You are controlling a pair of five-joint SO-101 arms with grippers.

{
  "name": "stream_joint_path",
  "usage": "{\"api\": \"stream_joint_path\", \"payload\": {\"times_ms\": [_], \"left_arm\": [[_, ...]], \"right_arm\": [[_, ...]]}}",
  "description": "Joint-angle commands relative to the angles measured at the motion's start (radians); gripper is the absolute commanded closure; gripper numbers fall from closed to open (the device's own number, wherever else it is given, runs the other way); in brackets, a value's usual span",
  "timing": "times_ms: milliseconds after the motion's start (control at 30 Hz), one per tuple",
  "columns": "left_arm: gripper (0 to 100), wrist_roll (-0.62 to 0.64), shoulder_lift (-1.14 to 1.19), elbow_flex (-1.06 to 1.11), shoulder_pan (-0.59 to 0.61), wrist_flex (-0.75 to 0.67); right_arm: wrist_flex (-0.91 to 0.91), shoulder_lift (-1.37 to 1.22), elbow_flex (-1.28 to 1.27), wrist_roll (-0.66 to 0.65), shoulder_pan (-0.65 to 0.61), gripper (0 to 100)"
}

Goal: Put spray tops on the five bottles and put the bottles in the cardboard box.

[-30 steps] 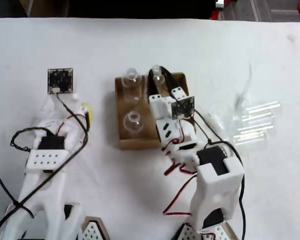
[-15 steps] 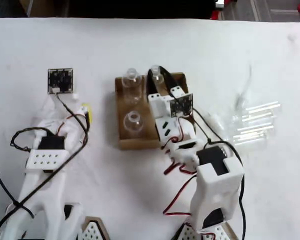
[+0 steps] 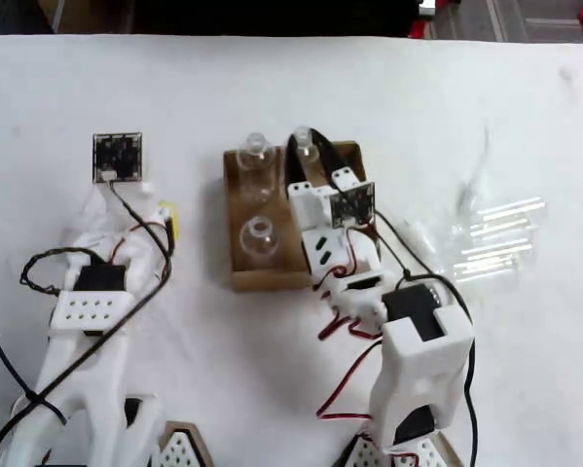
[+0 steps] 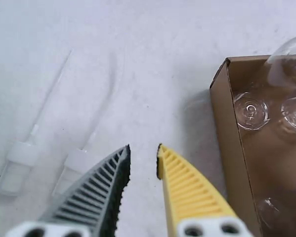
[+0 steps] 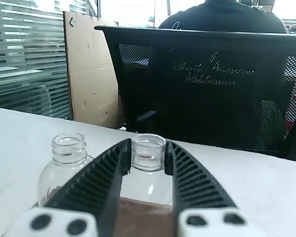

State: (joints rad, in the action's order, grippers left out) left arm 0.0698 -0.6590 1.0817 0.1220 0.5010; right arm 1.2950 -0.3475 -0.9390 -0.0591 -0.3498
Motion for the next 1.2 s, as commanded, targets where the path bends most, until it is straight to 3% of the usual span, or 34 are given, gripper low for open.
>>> {"api": "stream_joint_path", "payload": {"times_ms": [0, 533, 767, 867, 1167], "left_arm": [[91, 0.005, -0.030, -0.008, -0.008, -0.028], [91, 0.005, -0.030, -0.009, -0.008, -0.028], [91, 0.005, -0.030, -0.009, -0.008, -0.028], [91, 0.005, -0.030, -0.009, -0.008, -0.028], [91, 0.005, -0.030, -0.008, -0.008, -0.028]], "right_arm": [[-0.005, 0.008, 0.029, 0.002, -0.012, 83.7], [0.002, 0.025, 0.017, 0.008, -0.016, 81.7], [-0.039, 0.278, -0.089, 0.006, -0.050, 81.5], [-0.239, 0.433, -0.104, 0.011, -0.033, 81.5], [-1.107, 0.912, 0.046, 0.012, 0.096, 81.5]]}}
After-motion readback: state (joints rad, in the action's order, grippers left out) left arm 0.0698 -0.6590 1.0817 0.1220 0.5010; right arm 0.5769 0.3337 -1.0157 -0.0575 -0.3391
